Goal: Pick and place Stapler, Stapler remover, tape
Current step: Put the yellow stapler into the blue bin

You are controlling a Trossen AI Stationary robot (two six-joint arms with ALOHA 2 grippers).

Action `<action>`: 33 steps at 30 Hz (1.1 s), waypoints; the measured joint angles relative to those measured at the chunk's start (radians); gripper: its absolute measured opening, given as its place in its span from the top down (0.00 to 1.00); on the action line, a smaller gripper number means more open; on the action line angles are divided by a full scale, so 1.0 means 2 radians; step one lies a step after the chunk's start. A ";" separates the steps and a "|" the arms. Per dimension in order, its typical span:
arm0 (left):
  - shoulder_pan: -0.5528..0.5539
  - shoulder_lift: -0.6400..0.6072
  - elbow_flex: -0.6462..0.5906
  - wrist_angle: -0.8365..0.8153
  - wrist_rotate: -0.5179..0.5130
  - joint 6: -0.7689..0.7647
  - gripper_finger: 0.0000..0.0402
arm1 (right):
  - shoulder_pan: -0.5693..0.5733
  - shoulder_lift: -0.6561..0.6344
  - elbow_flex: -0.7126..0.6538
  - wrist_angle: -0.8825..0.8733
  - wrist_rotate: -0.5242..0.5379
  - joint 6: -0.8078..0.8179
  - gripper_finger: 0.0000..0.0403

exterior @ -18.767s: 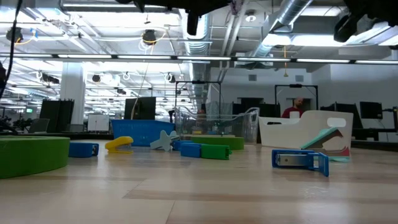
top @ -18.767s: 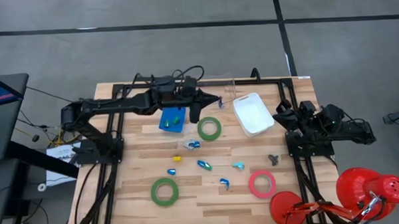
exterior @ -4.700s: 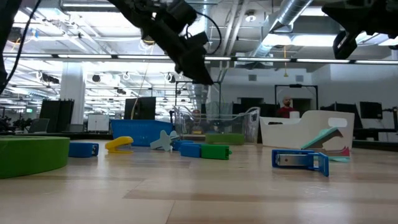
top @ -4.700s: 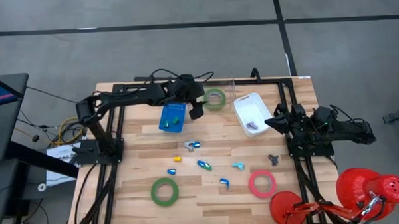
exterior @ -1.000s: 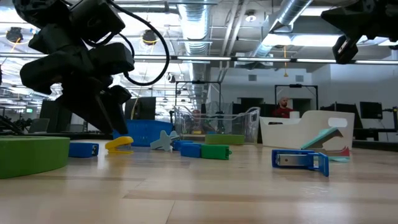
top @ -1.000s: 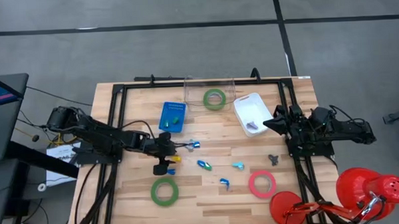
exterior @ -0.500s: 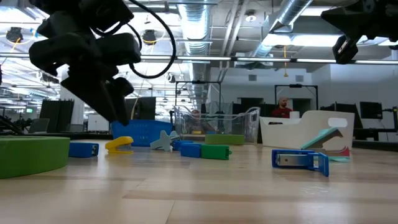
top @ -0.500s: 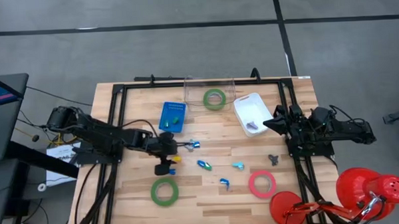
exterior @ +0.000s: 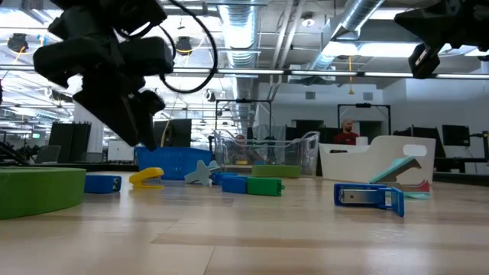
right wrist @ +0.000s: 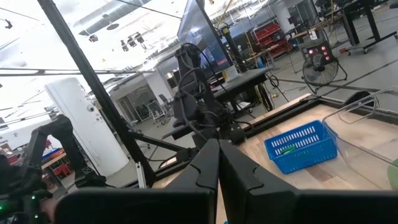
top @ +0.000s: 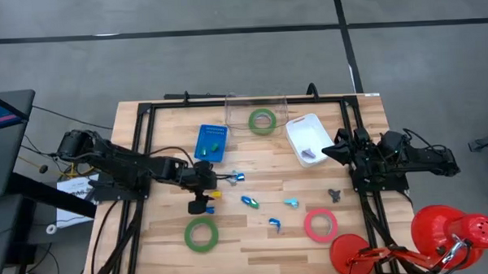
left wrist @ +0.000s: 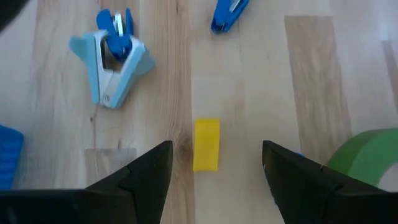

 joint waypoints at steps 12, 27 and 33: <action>-0.001 0.063 0.052 -0.049 -0.001 0.023 0.41 | 0.000 0.000 0.000 0.000 0.000 0.000 1.00; -0.001 0.119 0.078 -0.051 -0.012 0.031 0.43 | 0.000 0.000 0.000 0.000 0.000 0.001 1.00; -0.001 0.119 0.078 -0.053 -0.012 0.031 0.56 | 0.000 0.000 0.000 0.000 0.000 0.001 1.00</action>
